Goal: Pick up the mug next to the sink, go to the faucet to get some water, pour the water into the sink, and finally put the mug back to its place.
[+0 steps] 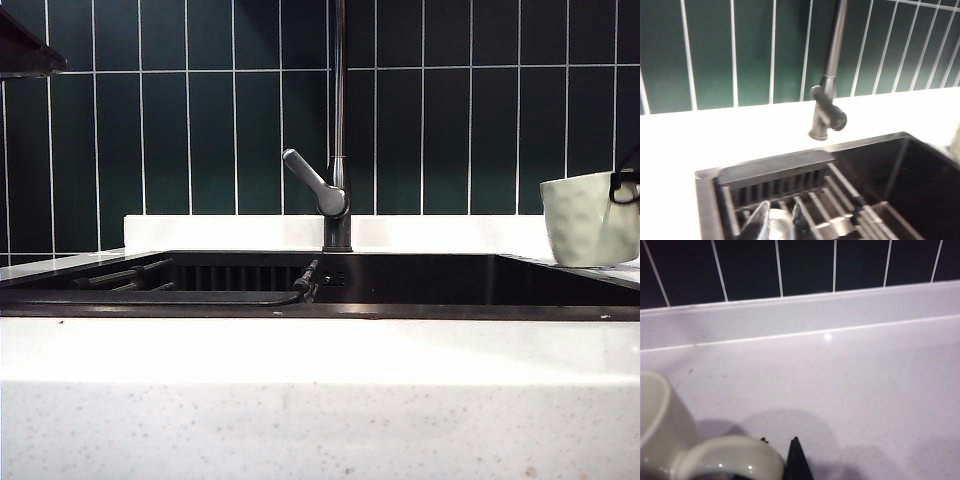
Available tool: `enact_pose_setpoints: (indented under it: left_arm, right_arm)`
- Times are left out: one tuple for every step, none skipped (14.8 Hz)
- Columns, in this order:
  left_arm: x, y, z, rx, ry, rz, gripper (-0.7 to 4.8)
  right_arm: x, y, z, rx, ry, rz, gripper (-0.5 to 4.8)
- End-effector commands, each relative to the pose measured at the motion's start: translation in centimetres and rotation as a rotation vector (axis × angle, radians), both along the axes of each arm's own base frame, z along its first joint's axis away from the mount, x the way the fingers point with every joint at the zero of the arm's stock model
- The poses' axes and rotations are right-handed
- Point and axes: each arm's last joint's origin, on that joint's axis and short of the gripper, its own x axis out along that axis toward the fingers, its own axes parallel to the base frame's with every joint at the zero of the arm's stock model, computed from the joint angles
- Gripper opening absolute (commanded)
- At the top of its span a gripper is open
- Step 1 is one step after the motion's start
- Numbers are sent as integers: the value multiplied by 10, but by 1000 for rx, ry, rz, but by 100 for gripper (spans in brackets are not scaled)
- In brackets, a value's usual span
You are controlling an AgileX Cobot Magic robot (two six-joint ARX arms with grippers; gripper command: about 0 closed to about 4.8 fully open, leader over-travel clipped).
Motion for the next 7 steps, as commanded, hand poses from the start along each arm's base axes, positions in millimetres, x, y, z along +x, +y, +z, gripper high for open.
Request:
enact_pose_setpoints:
  left_arm:
    - [5, -2, 12, -2, 14, -66, 57]
    - [10, -2, 17, -2, 33, -88, 57]
    - [12, -3, 22, -1, 28, -97, 57]
    - [12, -3, 28, 4, 3, -94, 57]
    - [13, -2, 30, 3, -11, -88, 57]
    - [16, -3, 29, 0, 0, -97, 58]
    - [19, -3, 27, 0, 15, -101, 58]
  right_arm:
    - [-6, 2, 28, -15, -113, 24, -1]
    - [-9, 5, 36, -15, -137, 37, -1]
    - [-11, 5, 40, -11, -150, 43, -1]
    - [-13, 10, 48, 9, -175, 76, -1]
    - [-15, 11, 51, 30, -181, 105, -1]
    - [-17, 19, 56, 89, -192, 163, -1]
    - [-18, 26, 59, 91, -192, 207, -1]
